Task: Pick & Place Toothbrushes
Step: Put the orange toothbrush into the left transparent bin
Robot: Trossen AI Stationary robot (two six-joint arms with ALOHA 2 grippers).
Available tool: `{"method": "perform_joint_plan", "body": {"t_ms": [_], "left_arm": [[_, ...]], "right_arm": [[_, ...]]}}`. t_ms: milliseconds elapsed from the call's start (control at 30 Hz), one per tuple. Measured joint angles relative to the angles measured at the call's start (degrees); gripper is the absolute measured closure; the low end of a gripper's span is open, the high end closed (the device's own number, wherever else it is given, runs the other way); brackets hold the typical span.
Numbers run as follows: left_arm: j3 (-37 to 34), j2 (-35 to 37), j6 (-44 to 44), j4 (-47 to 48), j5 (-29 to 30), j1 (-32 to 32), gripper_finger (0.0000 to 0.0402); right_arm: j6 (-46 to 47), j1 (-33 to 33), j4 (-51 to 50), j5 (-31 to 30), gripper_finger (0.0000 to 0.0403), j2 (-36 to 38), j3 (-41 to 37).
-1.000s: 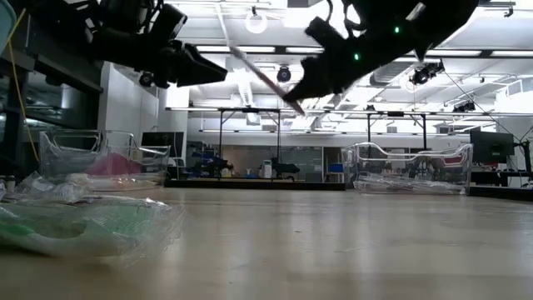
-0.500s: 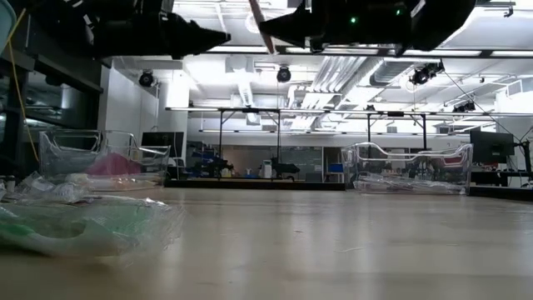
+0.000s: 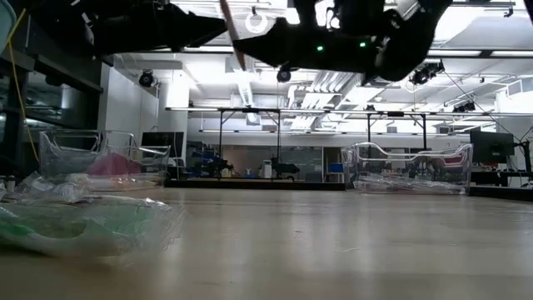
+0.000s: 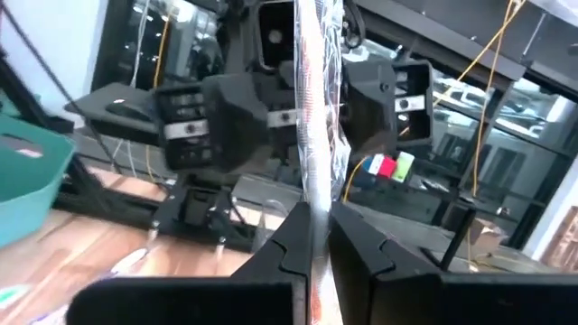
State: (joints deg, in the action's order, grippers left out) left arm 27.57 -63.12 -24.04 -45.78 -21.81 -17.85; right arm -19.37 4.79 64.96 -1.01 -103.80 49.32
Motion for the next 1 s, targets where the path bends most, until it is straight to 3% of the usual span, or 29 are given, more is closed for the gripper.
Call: {"method": "perform_joint_plan", "body": {"t_ms": [367, 533, 800, 867, 1000], "left_arm": [[0.0, -0.1, 0.5, -0.4, -2.1, -0.1, 0.0189], [0.0, -0.1, 0.4, -0.3, -2.1, -0.1, 0.0240], [0.0, -0.1, 0.5, -0.2, -2.2, -0.1, 0.0374], [0.0, -0.1, 0.5, 0.0, -2.3, -0.1, 0.0387], [0.0, -0.1, -0.7, 0.7, -2.1, -0.1, 0.0377]], "right_arm": [[0.0, 0.5, 0.0, -1.5, 0.0388, -5.1, 3.7], [0.0, 0.0, 0.0, -4.3, 0.0388, -5.0, 3.7], [-0.1, -0.5, 0.0, -4.5, 0.0388, -4.9, 3.7], [-0.3, -0.6, -0.1, -4.2, 0.0388, -4.9, 3.7], [-0.4, -0.8, -0.5, -4.8, 0.0373, -4.9, 3.7]]}}
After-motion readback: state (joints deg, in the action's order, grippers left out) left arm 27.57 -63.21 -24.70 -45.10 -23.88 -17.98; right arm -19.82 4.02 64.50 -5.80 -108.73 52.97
